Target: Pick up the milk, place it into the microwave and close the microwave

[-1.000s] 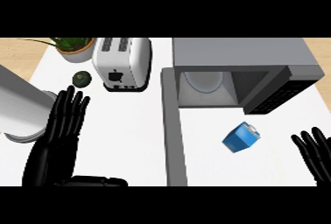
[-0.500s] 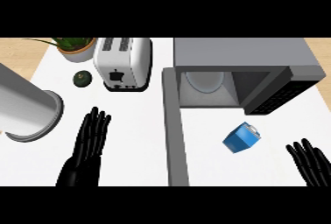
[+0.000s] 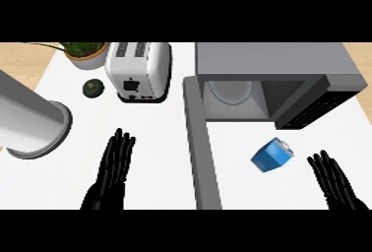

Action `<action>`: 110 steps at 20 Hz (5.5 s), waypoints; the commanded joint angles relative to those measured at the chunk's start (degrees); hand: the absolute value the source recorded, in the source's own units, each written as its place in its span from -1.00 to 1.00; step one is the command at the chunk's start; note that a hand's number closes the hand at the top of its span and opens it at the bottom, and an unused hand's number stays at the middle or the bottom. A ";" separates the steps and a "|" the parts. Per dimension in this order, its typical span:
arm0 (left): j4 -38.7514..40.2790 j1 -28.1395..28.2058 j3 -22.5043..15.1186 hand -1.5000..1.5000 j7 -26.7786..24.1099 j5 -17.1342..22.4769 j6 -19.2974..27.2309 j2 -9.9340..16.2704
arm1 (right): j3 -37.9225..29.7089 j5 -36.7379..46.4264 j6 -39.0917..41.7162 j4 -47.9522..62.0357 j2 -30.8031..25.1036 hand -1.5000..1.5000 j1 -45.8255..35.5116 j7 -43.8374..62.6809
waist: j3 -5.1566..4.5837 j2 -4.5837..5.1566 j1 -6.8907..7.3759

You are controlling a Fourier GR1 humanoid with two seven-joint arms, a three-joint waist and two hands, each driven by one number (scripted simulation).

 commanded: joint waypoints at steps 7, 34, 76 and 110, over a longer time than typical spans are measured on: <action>3.12 0.55 0.64 -1.00 -3.24 3.21 -1.47 1.25 | -2.89 7.35 -5.07 22.12 -0.63 -1.00 -11.37 -11.02 | -0.01 0.07 0.09; -2.12 13.26 12.44 -1.00 -10.24 16.86 -14.98 12.39 | -11.10 13.45 -25.17 77.14 -6.39 1.00 -41.63 -35.82 | 0.05 0.21 0.92; 1.38 14.38 24.99 -1.00 -10.48 22.15 -25.66 11.80 | 1.12 8.01 -45.20 63.49 3.15 1.00 -53.79 -12.45 | 0.00 0.18 0.90; 6.00 3.26 23.86 -1.00 -4.72 14.36 -24.01 12.81 | 0.38 22.98 -71.20 99.14 -9.75 -1.00 -83.11 -1.30 | 0.25 3.06 6.46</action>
